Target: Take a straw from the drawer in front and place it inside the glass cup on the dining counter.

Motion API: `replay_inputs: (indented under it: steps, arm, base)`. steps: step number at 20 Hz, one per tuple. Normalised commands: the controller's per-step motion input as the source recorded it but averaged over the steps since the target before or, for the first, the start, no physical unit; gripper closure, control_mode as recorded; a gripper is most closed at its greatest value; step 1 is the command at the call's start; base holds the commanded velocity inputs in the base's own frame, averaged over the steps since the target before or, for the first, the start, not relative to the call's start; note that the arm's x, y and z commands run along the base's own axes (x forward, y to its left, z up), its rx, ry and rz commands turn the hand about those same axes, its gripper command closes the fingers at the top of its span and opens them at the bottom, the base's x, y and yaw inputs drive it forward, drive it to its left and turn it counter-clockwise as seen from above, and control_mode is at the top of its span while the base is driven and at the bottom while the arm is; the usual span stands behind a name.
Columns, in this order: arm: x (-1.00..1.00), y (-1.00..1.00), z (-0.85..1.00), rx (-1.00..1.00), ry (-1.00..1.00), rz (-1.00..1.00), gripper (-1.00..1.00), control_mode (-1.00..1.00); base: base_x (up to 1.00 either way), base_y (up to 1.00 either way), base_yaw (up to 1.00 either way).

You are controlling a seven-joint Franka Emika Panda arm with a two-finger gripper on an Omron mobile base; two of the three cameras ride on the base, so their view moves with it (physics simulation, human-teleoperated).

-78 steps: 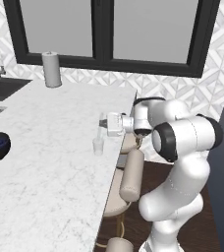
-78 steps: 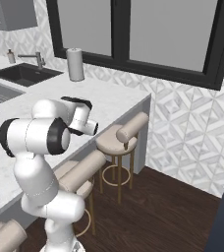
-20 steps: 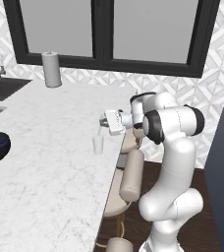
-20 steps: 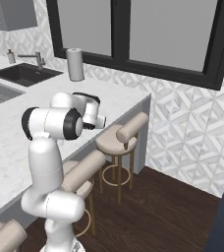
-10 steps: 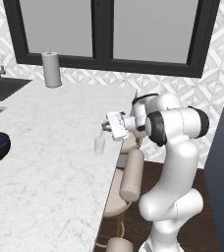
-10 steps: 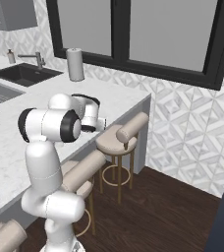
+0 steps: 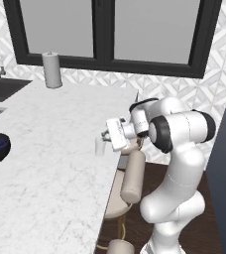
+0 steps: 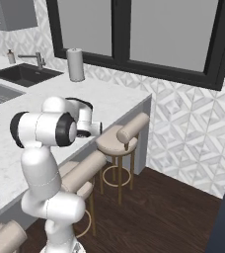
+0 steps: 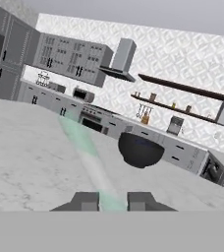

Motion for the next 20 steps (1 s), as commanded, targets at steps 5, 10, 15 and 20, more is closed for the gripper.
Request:
replay_inputs:
  steps: [5, 10, 15, 20]
  arm:
    - [0.25, 0.02, -0.1, -0.01, 0.0, 0.0, 1.0, -1.0]
    - [-0.21, 0.0, 0.02, 0.0, -0.04, 0.0, 1.0, -1.0]
    - [0.15, 0.0, -0.06, 0.0, -0.05, 0.0, 1.0, -1.0]
    - [0.45, 0.01, -0.29, 0.0, -0.03, 0.0, 1.0, -1.0]
  base:
    - [0.0, 0.0, 0.0]
    - [0.0, 0.0, 0.0]
    - [0.0, 0.0, 0.0]
    - [0.0, 0.0, 0.0]
